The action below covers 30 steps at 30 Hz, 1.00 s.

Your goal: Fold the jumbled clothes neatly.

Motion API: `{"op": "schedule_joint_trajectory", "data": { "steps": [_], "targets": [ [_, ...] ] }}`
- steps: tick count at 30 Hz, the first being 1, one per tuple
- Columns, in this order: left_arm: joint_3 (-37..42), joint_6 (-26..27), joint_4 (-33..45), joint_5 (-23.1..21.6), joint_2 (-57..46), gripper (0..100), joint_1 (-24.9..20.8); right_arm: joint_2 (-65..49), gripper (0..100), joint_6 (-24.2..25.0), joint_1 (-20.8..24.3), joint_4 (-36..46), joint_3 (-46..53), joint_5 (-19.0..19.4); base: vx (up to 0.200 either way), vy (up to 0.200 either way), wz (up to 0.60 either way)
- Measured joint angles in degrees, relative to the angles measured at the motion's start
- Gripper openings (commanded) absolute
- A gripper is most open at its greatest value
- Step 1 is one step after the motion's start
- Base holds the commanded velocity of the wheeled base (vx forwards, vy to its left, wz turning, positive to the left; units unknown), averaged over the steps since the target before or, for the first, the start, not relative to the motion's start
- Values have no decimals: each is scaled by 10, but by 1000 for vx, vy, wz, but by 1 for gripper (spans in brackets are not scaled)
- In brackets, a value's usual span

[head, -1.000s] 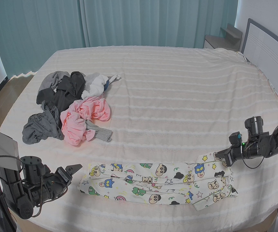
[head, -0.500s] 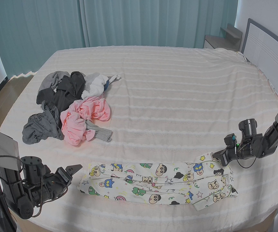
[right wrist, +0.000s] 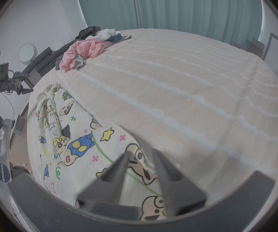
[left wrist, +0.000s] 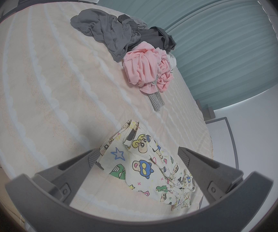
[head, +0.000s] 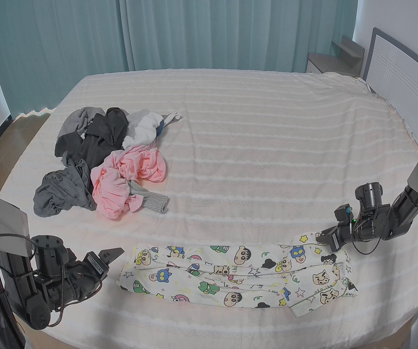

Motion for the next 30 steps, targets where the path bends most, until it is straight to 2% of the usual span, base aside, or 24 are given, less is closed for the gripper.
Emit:
{"op": "schedule_joint_trajectory", "data": {
  "steps": [13, 19, 24, 28, 30],
  "targets": [
    [0, 0, 0, 0, 0, 100, 0, -42, 100, 26, -19, -72, 40, 8, 0, 0, 0],
    [0, 0, 0, 0, 0, 100, 0, -66, 100, 73, 8, -100, 85, 48, 0, 0, 0],
    [0, 0, 0, 0, 0, 100, -1, -77, 100, 150, 38, -111, 106, 68, 0, 0, 0],
    [0, 0, 0, 0, 0, 100, -1, -82, 100, 266, 64, -120, 113, 87, 0, 0, 0],
    [0, 0, 0, 0, 1, 100, -1, -83, 100, 304, 76, -125, 115, 95, 0, 0, 0]
  ]
}}
